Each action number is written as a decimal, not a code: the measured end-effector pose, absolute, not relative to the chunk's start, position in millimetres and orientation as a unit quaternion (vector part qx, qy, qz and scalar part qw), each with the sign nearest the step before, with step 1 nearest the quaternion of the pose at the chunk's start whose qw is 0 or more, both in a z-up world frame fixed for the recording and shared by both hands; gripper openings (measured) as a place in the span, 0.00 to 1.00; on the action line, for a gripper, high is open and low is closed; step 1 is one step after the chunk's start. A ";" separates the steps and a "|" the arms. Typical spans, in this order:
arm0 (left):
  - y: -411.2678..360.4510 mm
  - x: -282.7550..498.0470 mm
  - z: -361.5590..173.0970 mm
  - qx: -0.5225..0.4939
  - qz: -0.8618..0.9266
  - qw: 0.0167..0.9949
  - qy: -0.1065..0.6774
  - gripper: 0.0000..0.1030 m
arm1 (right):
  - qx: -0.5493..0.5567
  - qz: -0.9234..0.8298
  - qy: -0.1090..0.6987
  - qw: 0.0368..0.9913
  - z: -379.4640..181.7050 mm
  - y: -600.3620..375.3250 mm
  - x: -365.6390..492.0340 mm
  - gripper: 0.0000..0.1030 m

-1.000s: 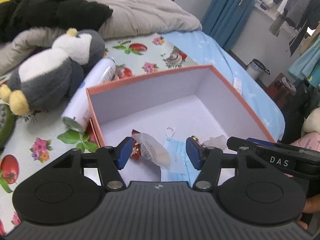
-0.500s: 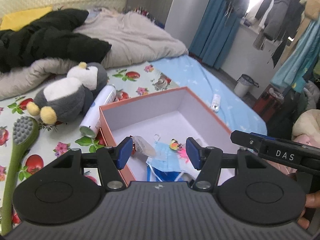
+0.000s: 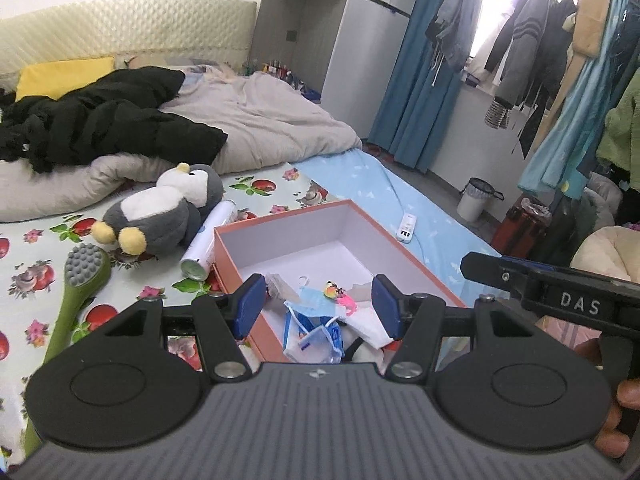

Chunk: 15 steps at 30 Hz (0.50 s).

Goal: Organize soft objects
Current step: 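Withdraw both grippers back from the pink box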

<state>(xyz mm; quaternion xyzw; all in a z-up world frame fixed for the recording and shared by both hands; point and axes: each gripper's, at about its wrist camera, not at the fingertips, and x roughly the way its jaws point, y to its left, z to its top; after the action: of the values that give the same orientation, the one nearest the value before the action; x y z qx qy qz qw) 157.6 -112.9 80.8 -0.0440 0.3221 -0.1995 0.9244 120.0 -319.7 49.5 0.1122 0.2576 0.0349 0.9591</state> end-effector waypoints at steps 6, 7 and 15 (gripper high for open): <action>-101.5 121.3 86.9 -0.048 -0.192 0.928 0.315 0.63 | 0.109 0.045 0.260 0.958 51.8 -311.0 89.3 0.53; -100.3 116.5 87.0 -0.047 -0.191 0.928 0.317 0.63 | 0.100 0.042 0.258 0.960 52.1 -308.9 83.4 0.53; -90.3 85.3 82.4 -0.043 -0.176 0.929 0.323 0.63 | 0.098 0.042 0.262 0.959 45.0 -297.1 56.9 0.53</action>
<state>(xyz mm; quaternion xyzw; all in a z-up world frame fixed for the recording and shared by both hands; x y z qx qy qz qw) 85.3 -90.3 82.4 -0.0427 0.3231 -0.1759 0.9289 56.9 -297.1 45.0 0.0976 0.2624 0.0419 0.9591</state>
